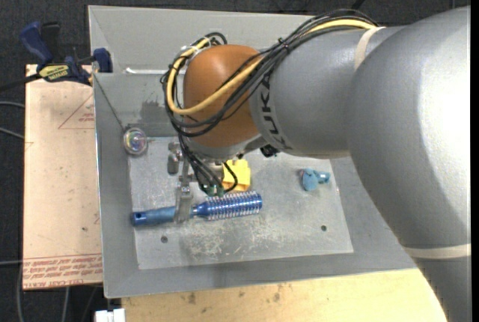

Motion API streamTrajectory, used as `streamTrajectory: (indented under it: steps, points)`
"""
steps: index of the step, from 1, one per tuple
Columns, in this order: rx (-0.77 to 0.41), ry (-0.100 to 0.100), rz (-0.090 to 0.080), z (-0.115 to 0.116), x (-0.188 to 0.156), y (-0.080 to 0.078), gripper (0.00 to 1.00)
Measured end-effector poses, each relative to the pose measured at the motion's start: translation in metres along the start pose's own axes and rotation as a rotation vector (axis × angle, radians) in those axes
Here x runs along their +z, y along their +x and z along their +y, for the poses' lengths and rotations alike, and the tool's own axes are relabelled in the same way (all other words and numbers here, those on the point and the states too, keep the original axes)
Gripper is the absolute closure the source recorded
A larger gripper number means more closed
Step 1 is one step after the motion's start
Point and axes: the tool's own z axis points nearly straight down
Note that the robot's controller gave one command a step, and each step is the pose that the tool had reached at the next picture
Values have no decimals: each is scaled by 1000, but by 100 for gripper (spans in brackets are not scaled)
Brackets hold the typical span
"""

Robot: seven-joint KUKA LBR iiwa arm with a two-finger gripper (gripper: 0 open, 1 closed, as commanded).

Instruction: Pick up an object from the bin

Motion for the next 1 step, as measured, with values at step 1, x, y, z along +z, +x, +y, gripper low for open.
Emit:
streamTrajectory:
  steps: [1]
  points:
    - [-88, 4, -1, -88, 65, 15, 0]
